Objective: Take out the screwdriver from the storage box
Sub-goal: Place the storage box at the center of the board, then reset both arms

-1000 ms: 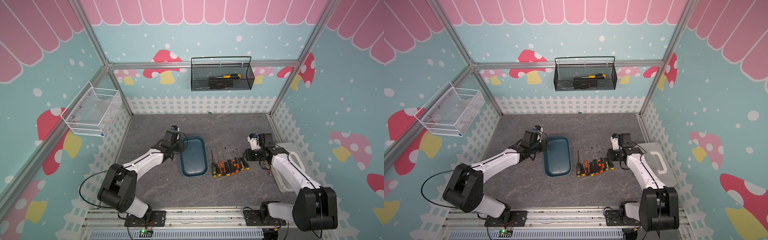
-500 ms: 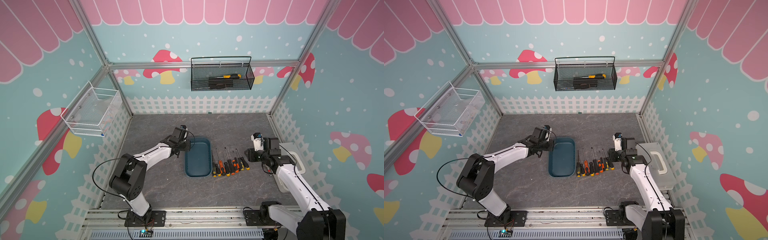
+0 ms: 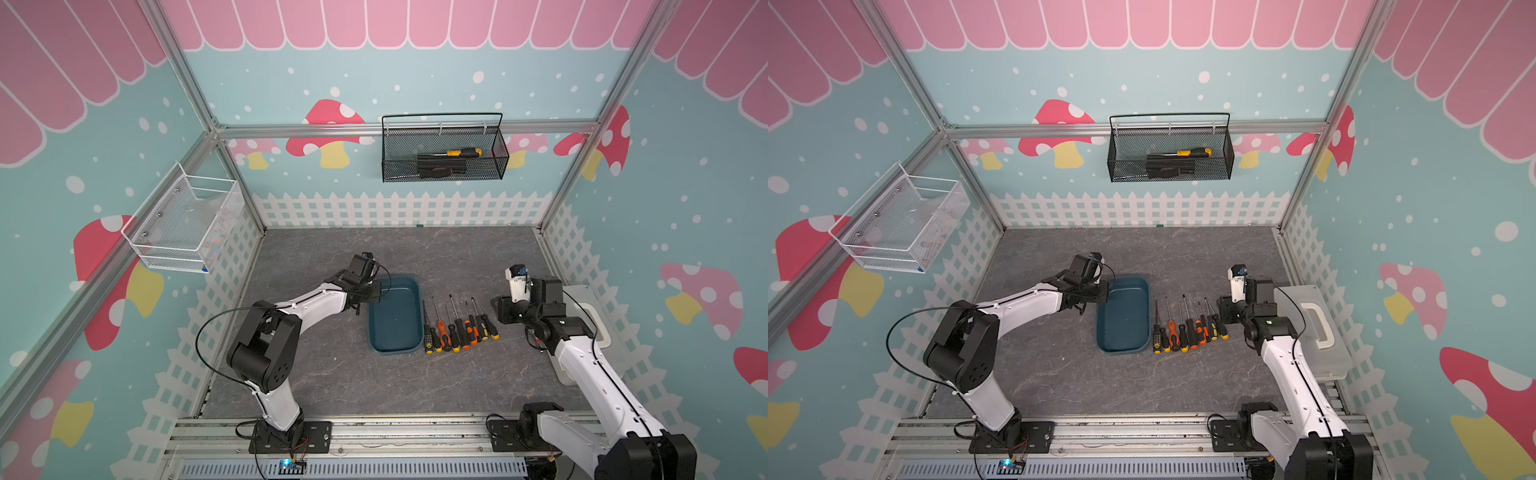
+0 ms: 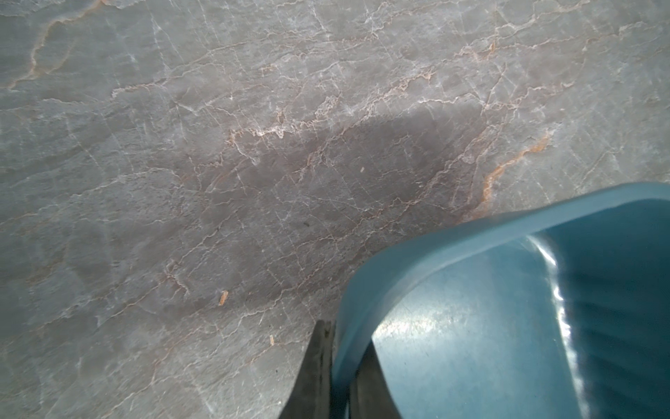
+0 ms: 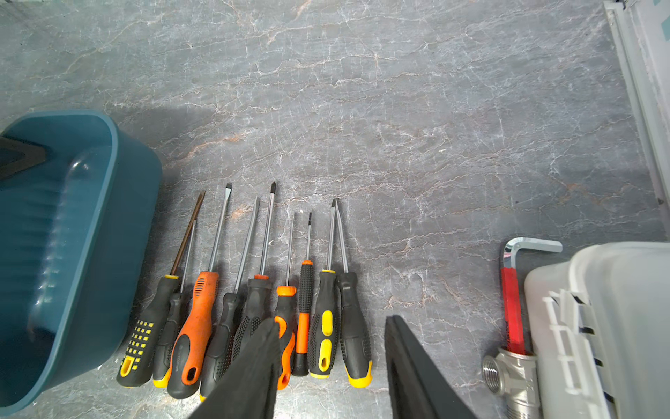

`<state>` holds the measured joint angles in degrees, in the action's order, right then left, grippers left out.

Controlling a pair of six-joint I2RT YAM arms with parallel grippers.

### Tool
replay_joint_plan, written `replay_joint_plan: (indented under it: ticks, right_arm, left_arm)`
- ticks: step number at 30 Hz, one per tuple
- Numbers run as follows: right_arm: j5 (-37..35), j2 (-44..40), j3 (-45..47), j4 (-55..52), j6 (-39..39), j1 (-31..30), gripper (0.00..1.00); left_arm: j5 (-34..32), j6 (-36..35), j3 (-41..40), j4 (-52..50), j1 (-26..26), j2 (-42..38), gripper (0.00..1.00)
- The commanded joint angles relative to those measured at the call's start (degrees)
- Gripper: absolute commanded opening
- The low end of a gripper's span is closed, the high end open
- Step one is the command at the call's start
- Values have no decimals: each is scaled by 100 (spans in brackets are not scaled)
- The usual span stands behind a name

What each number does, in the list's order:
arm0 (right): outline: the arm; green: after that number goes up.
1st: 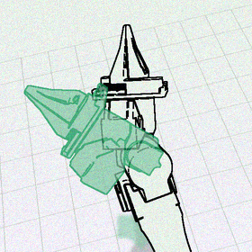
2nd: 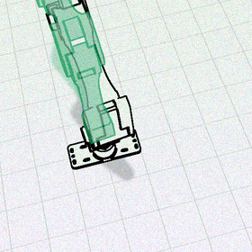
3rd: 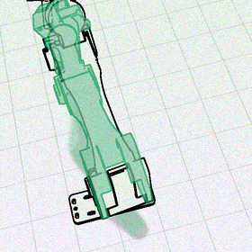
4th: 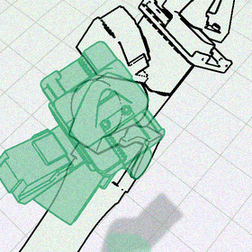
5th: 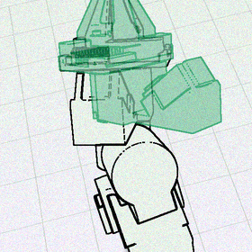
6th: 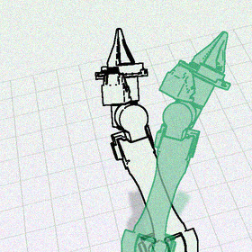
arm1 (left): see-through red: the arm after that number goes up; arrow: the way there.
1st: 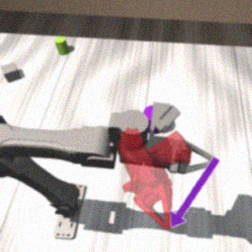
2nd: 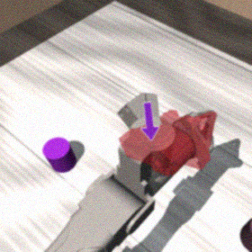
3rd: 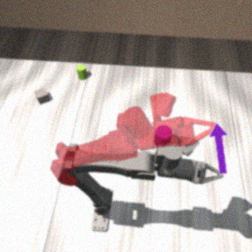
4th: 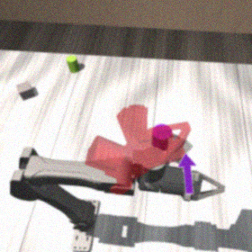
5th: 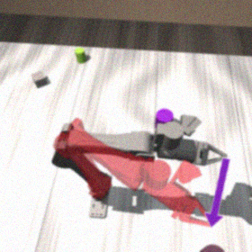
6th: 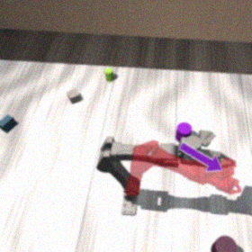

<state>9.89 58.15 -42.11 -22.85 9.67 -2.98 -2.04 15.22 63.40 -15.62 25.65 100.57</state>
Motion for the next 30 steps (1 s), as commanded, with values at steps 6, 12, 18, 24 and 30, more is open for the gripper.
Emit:
replay_joint_plan:
  ticks: [6,12,18,24,30]
  right_arm:
    - [-210,-315,225,257,-148,43,52]
    - [-336,-202,229,394,-183,45,54]
    - [-458,62,12,388,-311,50,64]
    - [-811,91,34,504,-282,76,99]
    - [-1344,74,237,953,-360,109,99]
  left_arm:
    - [-436,-261,15,-144,28,259,22]
    - [-542,-271,-36,-123,28,-11,25]
    - [-858,-331,-203,-192,89,-961,37]
    - [-1402,162,-505,-189,54,-1948,62]
    - [-2638,606,-1057,-66,-187,-2666,80]
